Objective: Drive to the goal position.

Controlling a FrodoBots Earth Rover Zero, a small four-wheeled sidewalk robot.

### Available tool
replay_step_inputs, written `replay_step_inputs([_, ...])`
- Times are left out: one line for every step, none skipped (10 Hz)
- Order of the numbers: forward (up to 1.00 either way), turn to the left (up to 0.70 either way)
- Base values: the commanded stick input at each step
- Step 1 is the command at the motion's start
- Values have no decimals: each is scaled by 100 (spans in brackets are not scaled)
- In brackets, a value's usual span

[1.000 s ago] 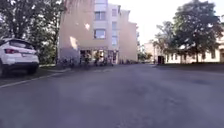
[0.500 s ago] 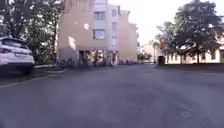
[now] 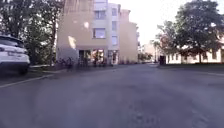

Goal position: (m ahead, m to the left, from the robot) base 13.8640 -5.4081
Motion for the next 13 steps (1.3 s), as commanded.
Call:
replay_step_inputs([70, -12])
replay_step_inputs([70, -13])
replay_step_inputs([70, -13])
replay_step_inputs([70, -13])
replay_step_inputs([70, -13])
replay_step_inputs([70, -13])
replay_step_inputs([70, -13])
replay_step_inputs([70, -13])
replay_step_inputs([70, -13])
replay_step_inputs([70, -13])
replay_step_inputs([70, -6])
replay_step_inputs([70, 0])
replay_step_inputs([70, 0])
